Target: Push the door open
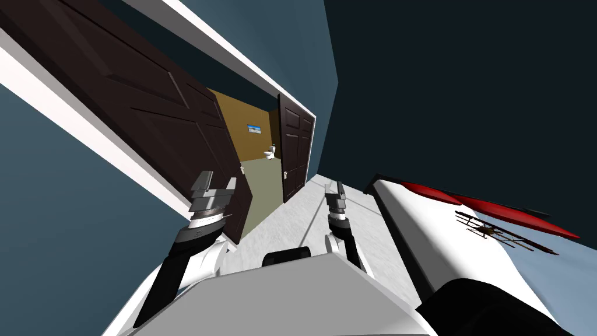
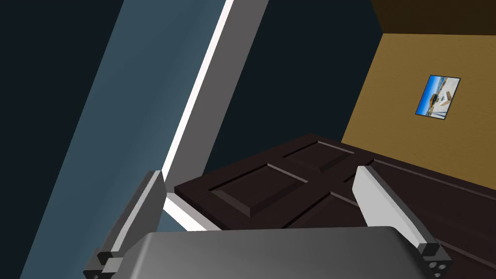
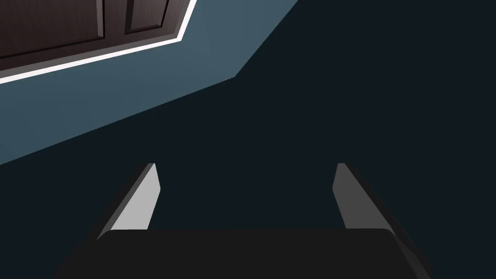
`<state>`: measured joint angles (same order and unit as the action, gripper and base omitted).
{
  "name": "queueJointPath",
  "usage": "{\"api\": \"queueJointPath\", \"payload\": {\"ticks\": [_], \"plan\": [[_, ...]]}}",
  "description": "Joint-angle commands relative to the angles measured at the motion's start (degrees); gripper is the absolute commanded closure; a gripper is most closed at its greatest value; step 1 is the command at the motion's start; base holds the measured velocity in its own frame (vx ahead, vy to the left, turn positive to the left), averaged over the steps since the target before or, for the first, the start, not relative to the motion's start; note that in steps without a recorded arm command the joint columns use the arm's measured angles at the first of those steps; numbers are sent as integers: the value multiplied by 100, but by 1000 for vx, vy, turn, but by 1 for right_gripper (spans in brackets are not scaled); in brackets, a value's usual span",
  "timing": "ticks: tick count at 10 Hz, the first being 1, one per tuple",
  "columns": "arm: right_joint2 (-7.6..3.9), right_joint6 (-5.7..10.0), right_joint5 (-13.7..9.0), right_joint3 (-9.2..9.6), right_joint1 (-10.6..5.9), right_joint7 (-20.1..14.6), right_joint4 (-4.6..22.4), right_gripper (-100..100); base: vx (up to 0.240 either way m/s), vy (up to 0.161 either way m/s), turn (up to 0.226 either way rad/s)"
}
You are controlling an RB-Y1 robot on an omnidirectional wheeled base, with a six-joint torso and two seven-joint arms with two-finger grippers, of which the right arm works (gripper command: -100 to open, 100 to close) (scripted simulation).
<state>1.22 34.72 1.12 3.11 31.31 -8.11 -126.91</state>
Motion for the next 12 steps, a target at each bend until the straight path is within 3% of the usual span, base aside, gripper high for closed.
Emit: {"api": "queueJointPath", "payload": {"ticks": [1,8,12], "plan": [[-44,21,-2,26,-77,2,168,-100,21,-85,71],[-209,122,-10,153,-447,12,976,-100,100,-6,51],[-302,197,-17,247,-719,19,1572,-100,87,-32,65]]}}
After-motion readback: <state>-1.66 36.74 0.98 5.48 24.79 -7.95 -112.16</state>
